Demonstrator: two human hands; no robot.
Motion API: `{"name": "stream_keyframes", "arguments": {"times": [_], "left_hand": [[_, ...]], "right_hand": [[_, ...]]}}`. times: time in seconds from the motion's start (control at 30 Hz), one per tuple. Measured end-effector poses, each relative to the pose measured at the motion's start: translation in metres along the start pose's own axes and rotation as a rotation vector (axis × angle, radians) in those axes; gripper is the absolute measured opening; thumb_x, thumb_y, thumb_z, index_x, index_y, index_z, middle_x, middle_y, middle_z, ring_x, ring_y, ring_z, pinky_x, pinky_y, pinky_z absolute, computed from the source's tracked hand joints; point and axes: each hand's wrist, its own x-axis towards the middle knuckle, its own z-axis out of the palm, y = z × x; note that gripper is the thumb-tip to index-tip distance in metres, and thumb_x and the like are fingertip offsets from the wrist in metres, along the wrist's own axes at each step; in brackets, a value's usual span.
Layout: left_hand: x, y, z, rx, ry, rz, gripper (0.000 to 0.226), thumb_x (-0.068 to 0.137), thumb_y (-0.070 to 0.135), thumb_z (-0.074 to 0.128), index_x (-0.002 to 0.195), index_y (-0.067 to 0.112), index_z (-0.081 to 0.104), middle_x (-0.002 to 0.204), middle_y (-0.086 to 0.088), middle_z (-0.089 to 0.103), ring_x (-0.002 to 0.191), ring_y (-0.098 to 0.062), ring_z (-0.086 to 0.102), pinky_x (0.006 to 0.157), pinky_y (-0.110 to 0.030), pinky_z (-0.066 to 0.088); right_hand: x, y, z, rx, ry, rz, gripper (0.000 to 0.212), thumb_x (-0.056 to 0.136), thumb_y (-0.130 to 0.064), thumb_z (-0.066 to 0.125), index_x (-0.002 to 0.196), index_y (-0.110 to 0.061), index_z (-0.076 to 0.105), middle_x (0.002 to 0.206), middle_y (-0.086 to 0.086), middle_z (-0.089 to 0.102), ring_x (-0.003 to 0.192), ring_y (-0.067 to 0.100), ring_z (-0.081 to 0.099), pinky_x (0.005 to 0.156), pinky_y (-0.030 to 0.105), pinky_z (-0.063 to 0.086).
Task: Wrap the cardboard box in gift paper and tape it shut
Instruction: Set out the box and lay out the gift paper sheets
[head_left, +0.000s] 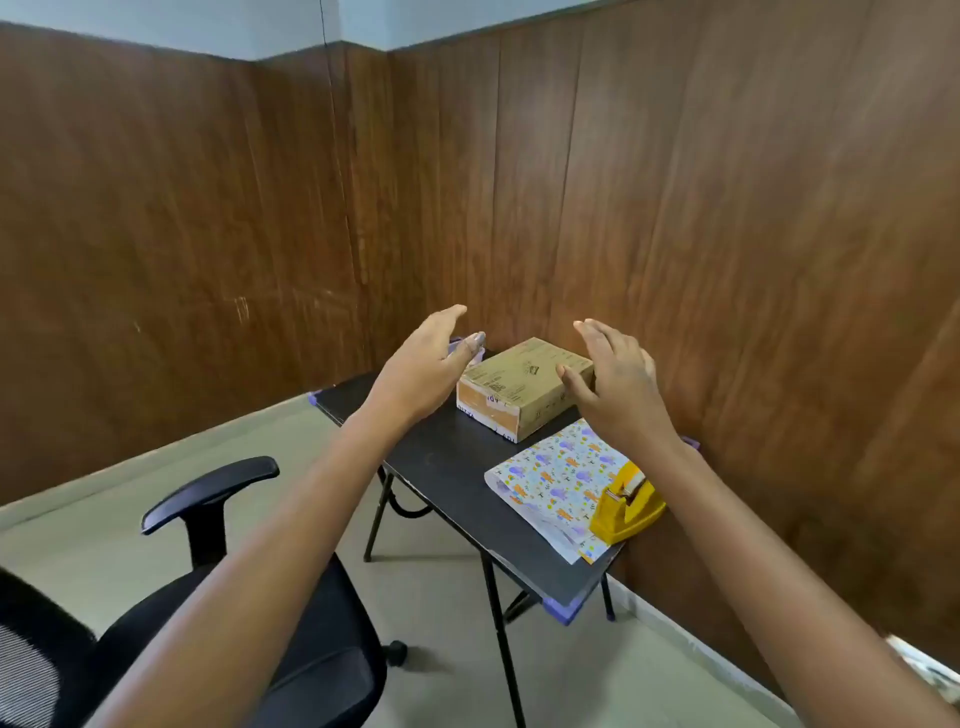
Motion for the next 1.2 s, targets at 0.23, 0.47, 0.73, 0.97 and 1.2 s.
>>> {"name": "stream_keyframes", "arguments": {"times": [0.23, 0.47, 0.73, 0.97, 1.2], "left_hand": [[0.061, -0.064, 0.04, -0.149, -0.01, -0.144, 0.043, 0.098, 0.032, 0.043, 0.138, 0.014, 0.042, 0.138, -0.001, 0.05, 0.122, -0.013, 0.047, 0.096, -0.022, 0.036], [0.11, -0.129, 0.084, -0.408, -0.047, -0.364, 0.031, 0.097, 0.03, 0.045, 0.125, 0.02, 0.051, 0.117, 0.003, 0.062, 0.105, -0.011, 0.058, 0.098, -0.034, 0.045], [0.173, -0.177, 0.138, -0.594, -0.083, -0.537, 0.015, 0.1, 0.027, 0.039, 0.103, 0.027, 0.054, 0.096, 0.005, 0.066, 0.095, -0.017, 0.063, 0.087, -0.034, 0.05], [0.226, -0.21, 0.178, -0.658, -0.135, -0.606, 0.018, 0.099, 0.022, 0.042, 0.102, 0.021, 0.06, 0.096, -0.001, 0.069, 0.086, -0.015, 0.065, 0.075, -0.03, 0.051], [0.293, -0.267, 0.22, -0.713, -0.214, -0.647, 0.016, 0.096, 0.021, 0.046, 0.101, 0.02, 0.061, 0.099, -0.005, 0.07, 0.083, -0.015, 0.065, 0.074, -0.029, 0.051]], "right_hand": [[0.053, 0.031, 0.078, 0.263, -0.04, 0.162, 0.042, 0.096, -0.023, 0.048, 0.135, -0.011, 0.045, 0.137, 0.006, 0.049, 0.129, 0.022, 0.04, 0.105, 0.038, 0.033], [0.091, 0.06, 0.154, 0.643, -0.061, 0.49, 0.028, 0.096, -0.018, 0.047, 0.122, -0.011, 0.057, 0.12, 0.006, 0.062, 0.112, 0.021, 0.057, 0.096, 0.037, 0.046], [0.143, 0.107, 0.233, 0.878, -0.068, 0.796, 0.022, 0.097, -0.012, 0.041, 0.089, -0.022, 0.058, 0.11, 0.014, 0.063, 0.093, 0.027, 0.064, 0.064, 0.027, 0.05], [0.174, 0.14, 0.276, 0.977, -0.091, 0.979, 0.022, 0.096, -0.005, 0.035, 0.092, -0.011, 0.056, 0.085, 0.009, 0.061, 0.061, 0.017, 0.057, 0.056, 0.023, 0.045], [0.2, 0.164, 0.322, 1.0, -0.04, 1.145, 0.024, 0.093, -0.002, 0.035, 0.086, -0.011, 0.056, 0.083, 0.011, 0.061, 0.061, 0.021, 0.057, 0.056, 0.025, 0.046]]}}
